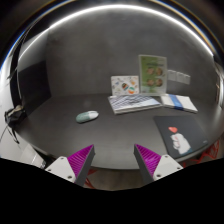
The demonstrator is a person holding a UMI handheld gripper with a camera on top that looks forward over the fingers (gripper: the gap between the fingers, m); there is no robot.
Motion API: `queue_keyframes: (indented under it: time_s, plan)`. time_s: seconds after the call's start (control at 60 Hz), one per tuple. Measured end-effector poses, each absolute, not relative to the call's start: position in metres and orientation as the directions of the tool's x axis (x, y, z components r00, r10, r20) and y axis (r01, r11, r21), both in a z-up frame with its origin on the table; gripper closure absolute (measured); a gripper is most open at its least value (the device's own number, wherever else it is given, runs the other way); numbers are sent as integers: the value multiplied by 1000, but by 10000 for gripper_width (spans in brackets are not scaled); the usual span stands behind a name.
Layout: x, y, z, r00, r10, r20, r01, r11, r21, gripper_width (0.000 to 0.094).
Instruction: Arrange mouse
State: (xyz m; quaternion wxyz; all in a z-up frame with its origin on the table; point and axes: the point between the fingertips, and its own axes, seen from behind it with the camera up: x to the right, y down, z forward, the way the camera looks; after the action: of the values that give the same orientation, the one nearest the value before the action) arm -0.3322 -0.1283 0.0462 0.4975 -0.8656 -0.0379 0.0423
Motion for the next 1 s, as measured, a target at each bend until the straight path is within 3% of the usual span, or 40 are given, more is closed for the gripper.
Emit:
queue_keyframes:
  time_s: [0.317, 0.8, 0.817, 0.883, 1.0]
  plan:
    - [-467, -24, -6, 937, 343, -58, 155, -560, -814, 115]
    - [-530, 120, -17, 991, 132, 5, 87, -619, -780, 109]
    - [-532, 122, -17, 992, 129, 5, 84, -618, -782, 78]
    - [-539, 126, -16, 991, 137, 6, 87, -598, -797, 415]
    - [-542, 122, -15, 989, 149, 13, 100, -592, -800, 498]
